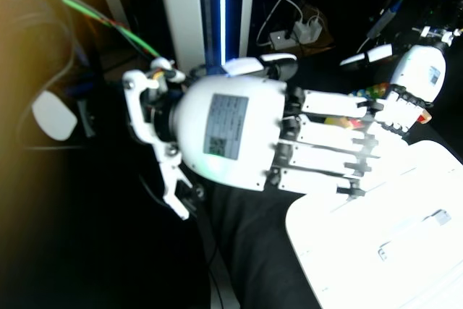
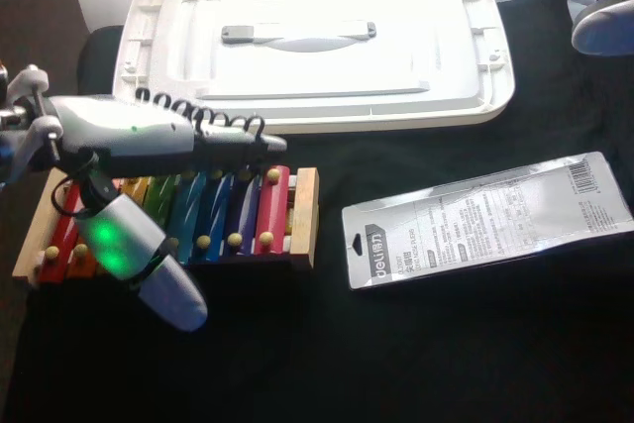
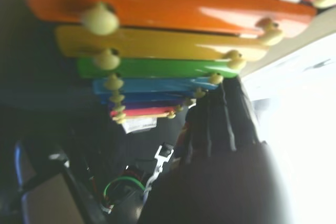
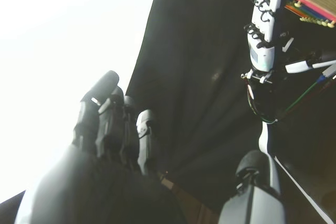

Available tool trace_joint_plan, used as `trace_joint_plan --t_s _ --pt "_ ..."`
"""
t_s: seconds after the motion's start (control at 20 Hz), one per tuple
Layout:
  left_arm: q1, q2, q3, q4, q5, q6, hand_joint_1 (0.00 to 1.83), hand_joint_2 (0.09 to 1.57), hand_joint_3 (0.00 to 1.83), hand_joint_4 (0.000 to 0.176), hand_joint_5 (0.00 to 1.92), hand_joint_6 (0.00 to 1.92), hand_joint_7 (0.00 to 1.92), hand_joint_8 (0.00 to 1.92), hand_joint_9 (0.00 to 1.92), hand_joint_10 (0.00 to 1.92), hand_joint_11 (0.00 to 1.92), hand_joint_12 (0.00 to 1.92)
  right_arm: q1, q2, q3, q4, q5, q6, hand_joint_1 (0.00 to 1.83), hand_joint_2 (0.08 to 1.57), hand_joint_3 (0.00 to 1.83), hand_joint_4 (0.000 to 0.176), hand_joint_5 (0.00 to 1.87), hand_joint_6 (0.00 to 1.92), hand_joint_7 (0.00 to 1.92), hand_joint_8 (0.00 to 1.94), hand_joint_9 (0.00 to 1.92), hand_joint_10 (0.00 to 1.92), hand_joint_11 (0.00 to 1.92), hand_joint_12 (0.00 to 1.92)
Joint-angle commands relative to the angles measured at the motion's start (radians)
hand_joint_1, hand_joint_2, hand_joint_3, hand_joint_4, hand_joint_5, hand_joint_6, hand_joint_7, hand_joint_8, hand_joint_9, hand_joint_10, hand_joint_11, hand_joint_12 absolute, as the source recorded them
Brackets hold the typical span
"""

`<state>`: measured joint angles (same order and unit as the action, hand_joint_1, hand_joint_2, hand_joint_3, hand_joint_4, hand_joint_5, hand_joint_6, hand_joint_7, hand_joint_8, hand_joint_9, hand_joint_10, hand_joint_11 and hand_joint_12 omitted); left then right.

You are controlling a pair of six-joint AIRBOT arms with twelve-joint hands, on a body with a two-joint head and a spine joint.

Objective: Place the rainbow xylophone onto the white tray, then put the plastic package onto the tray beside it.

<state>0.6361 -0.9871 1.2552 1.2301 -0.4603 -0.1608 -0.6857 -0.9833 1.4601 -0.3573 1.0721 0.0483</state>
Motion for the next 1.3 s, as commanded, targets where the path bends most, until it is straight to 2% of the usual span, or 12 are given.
trace_joint_plan --t_s 0.0,0.1,0.2,0.3,0.45,0.65,0.75,0.8,1.0,1.15,1.2,1.25 --pt "-0.006 -0.011 0.006 -0.036 -0.034 -0.010 0.61 0.58 0.00 0.000 0.00 0.00 0.13 0.00 0.15 0.00 0.17 0.03 0.015 -0.001 -0.001 0.059 0.103 0.006 0.60 0.77 0.00 0.078 0.24 0.00 0.22 0.00 0.22 0.01 0.00 1.13" --pt "0.003 -0.015 0.007 -0.033 -0.029 -0.011 0.68 0.55 0.00 0.000 0.00 0.00 0.13 0.00 0.15 0.00 0.17 0.02 0.015 -0.001 -0.001 0.059 0.103 0.006 0.62 0.78 0.00 0.088 0.25 0.00 0.19 0.00 0.19 0.00 0.00 1.08" --pt "0.009 -0.020 0.008 -0.013 -0.025 -0.027 0.74 0.56 0.00 0.000 0.00 0.00 0.14 0.01 0.16 0.01 0.17 0.02 0.015 -0.001 -0.002 0.059 0.103 0.006 0.61 0.78 0.00 0.064 0.24 0.00 0.19 0.00 0.19 0.00 0.00 1.04" --pt "0.020 -0.027 0.010 -0.005 -0.025 -0.035 0.82 0.57 0.00 0.000 0.00 0.00 0.16 0.01 0.19 0.02 0.20 0.04 0.015 -0.001 -0.002 0.059 0.103 0.006 0.63 0.78 0.00 0.068 0.24 0.00 0.18 0.00 0.19 0.00 0.00 1.01" --pt "0.031 -0.035 0.011 -0.004 -0.023 -0.036 1.05 0.71 0.01 0.027 0.05 0.00 0.22 0.00 0.27 0.01 0.29 0.05 0.015 -0.001 -0.003 0.059 0.104 0.006 0.62 0.78 0.00 0.066 0.24 0.00 0.19 0.00 0.19 0.00 0.00 0.94" --pt "0.039 -0.047 0.014 0.008 -0.014 -0.036 1.45 0.95 0.01 0.025 0.16 0.01 0.35 0.01 0.40 0.01 0.26 0.03 0.015 -0.002 -0.004 0.059 0.104 0.006 0.62 0.79 0.01 0.063 0.25 0.00 0.19 0.00 0.20 0.01 0.00 0.97" --pt "0.039 -0.052 0.018 0.011 -0.012 -0.036 1.45 1.03 0.00 0.029 0.26 0.00 0.45 0.01 0.51 0.01 0.36 0.10 0.015 -0.003 -0.004 0.058 0.104 0.006 0.60 0.77 0.00 0.062 0.25 0.00 0.21 0.01 0.22 0.01 0.00 0.98" --pt "0.040 -0.053 0.018 0.011 -0.012 -0.036 1.44 1.06 0.00 0.000 0.33 0.01 0.54 0.01 0.56 0.00 0.37 0.20 0.015 -0.004 -0.004 0.057 0.104 0.006 0.60 0.77 0.00 0.063 0.26 0.00 0.22 0.01 0.24 0.01 0.00 1.00" --pt "0.040 -0.053 0.022 -0.003 -0.009 -0.035 1.33 1.08 0.00 0.000 0.74 0.01 0.79 0.01 0.79 0.01 0.41 0.76 0.015 -0.006 -0.003 0.056 0.105 0.006 0.56 0.75 0.00 0.053 0.28 0.00 0.28 0.01 0.30 0.01 0.00 1.13" --pt "0.040 -0.053 0.023 -0.028 -0.008 -0.018 1.24 1.09 0.00 0.000 0.81 0.01 0.85 0.01 0.87 0.03 0.47 0.85 0.015 -0.007 -0.003 0.056 0.105 0.006 0.57 0.75 0.00 0.039 0.29 0.00 0.30 0.01 0.31 0.01 0.00 1.11" --pt "0.040 -0.053 0.023 -0.040 -0.010 -0.009 1.20 1.16 0.00 0.000 0.83 0.91 0.88 0.97 0.91 0.03 0.49 0.93 0.015 -0.007 -0.002 0.055 0.105 0.006 0.60 0.76 0.00 0.034 0.29 0.00 0.31 0.00 0.31 0.01 0.00 1.08" --pt "0.040 -0.053 0.023 -0.053 -0.015 -0.001 1.17 1.20 0.00 0.001 0.77 1.18 0.83 1.26 0.93 0.03 0.49 0.95 0.015 -0.007 -0.002 0.055 0.105 0.006 0.61 0.77 0.01 0.033 0.29 0.00 0.31 0.00 0.31 0.01 0.00 1.07"
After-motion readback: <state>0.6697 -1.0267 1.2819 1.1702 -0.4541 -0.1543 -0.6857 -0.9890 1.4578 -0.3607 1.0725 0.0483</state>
